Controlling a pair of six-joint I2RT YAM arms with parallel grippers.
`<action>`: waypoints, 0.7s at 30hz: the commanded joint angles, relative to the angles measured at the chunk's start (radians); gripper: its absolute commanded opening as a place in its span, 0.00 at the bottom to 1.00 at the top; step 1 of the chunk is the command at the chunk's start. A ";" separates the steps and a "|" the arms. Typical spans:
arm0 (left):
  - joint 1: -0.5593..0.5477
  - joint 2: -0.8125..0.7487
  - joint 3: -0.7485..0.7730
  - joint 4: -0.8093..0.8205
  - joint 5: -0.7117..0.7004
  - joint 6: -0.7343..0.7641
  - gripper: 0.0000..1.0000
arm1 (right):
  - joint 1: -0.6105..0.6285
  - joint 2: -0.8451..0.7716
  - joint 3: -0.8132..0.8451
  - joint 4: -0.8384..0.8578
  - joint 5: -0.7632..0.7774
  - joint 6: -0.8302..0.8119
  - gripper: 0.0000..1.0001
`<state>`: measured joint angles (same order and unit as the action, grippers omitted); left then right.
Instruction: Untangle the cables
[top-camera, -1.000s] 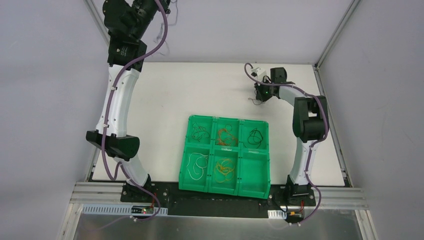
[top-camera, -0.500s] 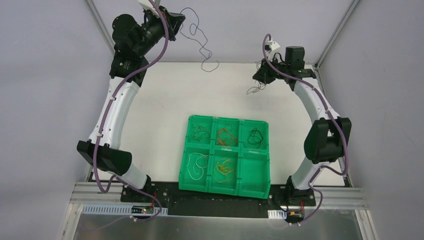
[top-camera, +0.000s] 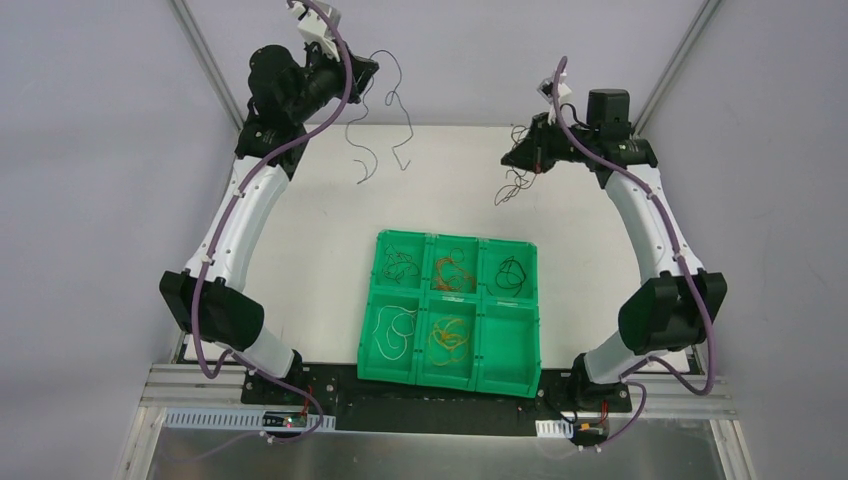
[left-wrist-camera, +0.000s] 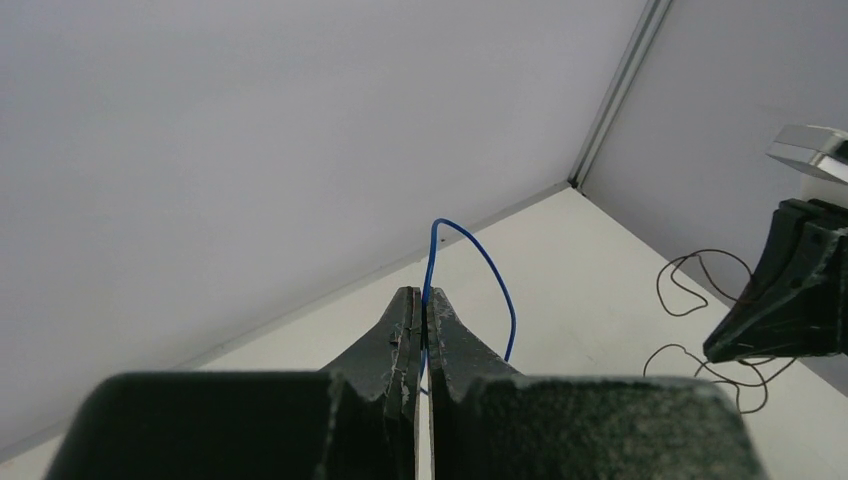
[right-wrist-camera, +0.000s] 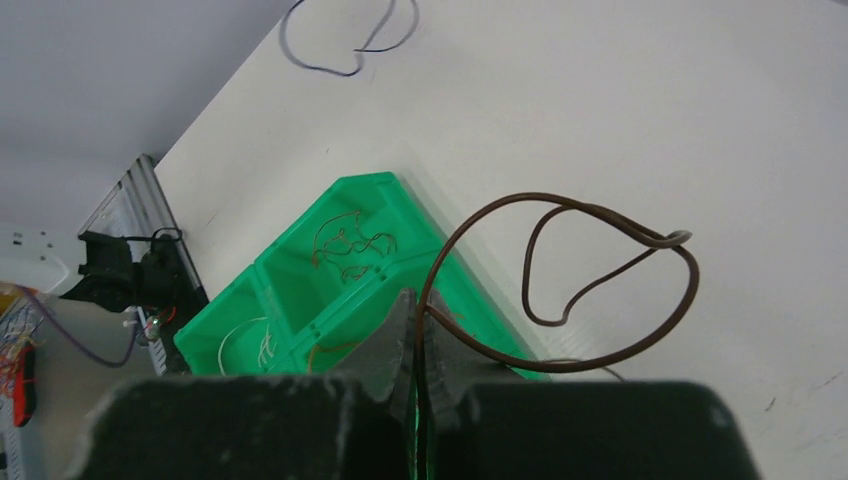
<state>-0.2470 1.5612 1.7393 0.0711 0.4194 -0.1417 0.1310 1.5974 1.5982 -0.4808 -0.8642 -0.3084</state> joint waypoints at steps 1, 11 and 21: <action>0.005 -0.052 -0.010 0.071 0.020 -0.021 0.00 | 0.010 -0.109 -0.075 -0.107 -0.074 0.008 0.00; 0.005 -0.045 -0.006 0.045 0.030 -0.012 0.00 | 0.033 -0.160 -0.411 -0.068 0.007 -0.114 0.04; 0.005 -0.032 0.015 0.016 0.037 0.002 0.00 | 0.027 -0.157 -0.377 -0.220 0.056 -0.238 0.59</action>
<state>-0.2470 1.5562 1.7233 0.0620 0.4225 -0.1436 0.1623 1.4830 1.1698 -0.6407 -0.8253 -0.4782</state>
